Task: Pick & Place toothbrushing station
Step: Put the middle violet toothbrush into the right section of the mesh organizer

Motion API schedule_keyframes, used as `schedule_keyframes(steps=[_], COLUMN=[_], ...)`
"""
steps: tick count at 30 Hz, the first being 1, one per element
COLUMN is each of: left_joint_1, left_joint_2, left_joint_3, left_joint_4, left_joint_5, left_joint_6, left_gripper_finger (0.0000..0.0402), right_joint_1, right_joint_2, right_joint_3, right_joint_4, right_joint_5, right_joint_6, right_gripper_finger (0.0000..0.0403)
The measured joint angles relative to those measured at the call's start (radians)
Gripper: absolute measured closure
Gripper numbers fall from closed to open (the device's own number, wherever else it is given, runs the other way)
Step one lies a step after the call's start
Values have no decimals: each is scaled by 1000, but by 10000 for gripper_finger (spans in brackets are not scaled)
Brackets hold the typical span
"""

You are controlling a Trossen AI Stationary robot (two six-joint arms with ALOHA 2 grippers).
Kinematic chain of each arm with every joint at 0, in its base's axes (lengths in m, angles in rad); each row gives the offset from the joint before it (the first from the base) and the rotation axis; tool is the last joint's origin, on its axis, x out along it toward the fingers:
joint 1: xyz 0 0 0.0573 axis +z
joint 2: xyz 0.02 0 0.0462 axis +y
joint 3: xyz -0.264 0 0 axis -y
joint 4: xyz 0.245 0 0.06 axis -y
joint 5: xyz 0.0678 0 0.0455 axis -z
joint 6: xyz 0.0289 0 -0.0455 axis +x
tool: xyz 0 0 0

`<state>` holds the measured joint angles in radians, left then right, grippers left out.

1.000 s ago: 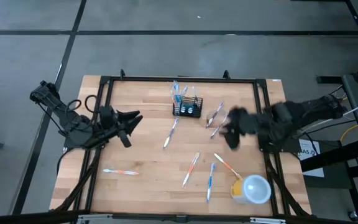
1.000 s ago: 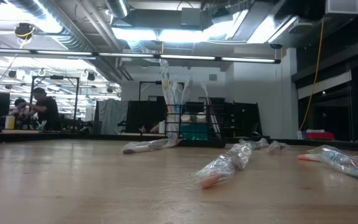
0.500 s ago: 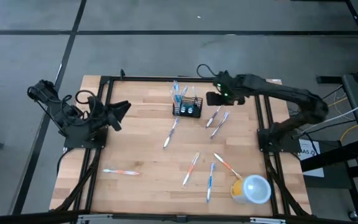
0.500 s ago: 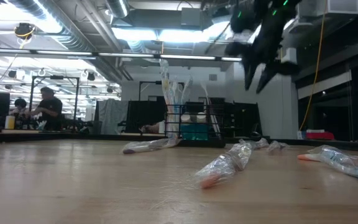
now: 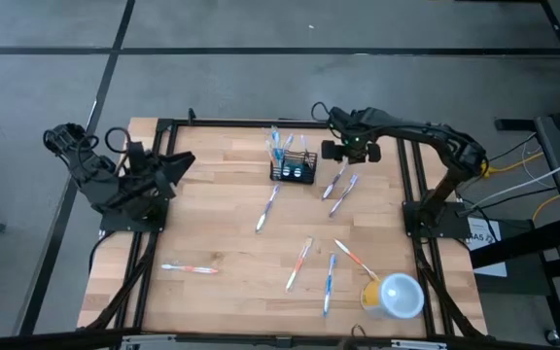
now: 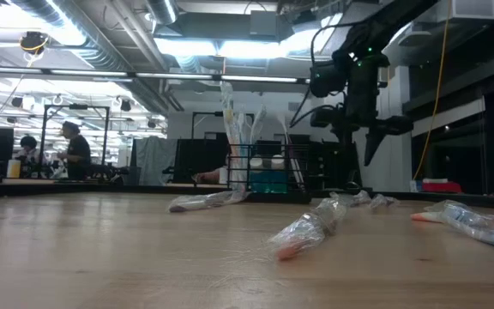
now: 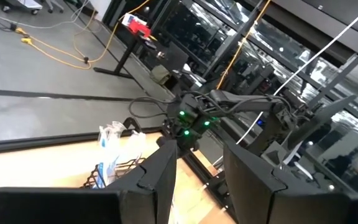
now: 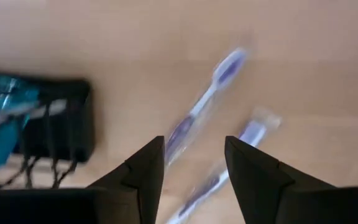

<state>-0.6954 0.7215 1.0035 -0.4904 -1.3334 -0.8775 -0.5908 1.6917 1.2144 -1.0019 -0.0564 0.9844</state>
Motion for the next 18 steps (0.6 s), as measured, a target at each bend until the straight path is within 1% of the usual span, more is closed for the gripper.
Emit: schedule_keyframes(steps=[3,9,14,18], left_joint_1=[-7,-12,-12,-12], left_joint_2=[-19,-46,-46,-46], left_joint_3=[0,0,0,0], left_joint_4=[0,21,131,241], left_joint_5=[0,0,1,32], left_joint_6=[9,44,153,264], left_gripper_finger=[274,274,274,274], right_joint_1=[-39,-97,-112,-123], right_joint_2=[8,42,105,150], right_joint_3=[2,1,1,1], right_joint_4=[6,-4,-4,15], right_joint_5=[16,1,-38,-39], right_joint_6=[1,7,3,-1], right_gripper_finger=[232,236,236,236])
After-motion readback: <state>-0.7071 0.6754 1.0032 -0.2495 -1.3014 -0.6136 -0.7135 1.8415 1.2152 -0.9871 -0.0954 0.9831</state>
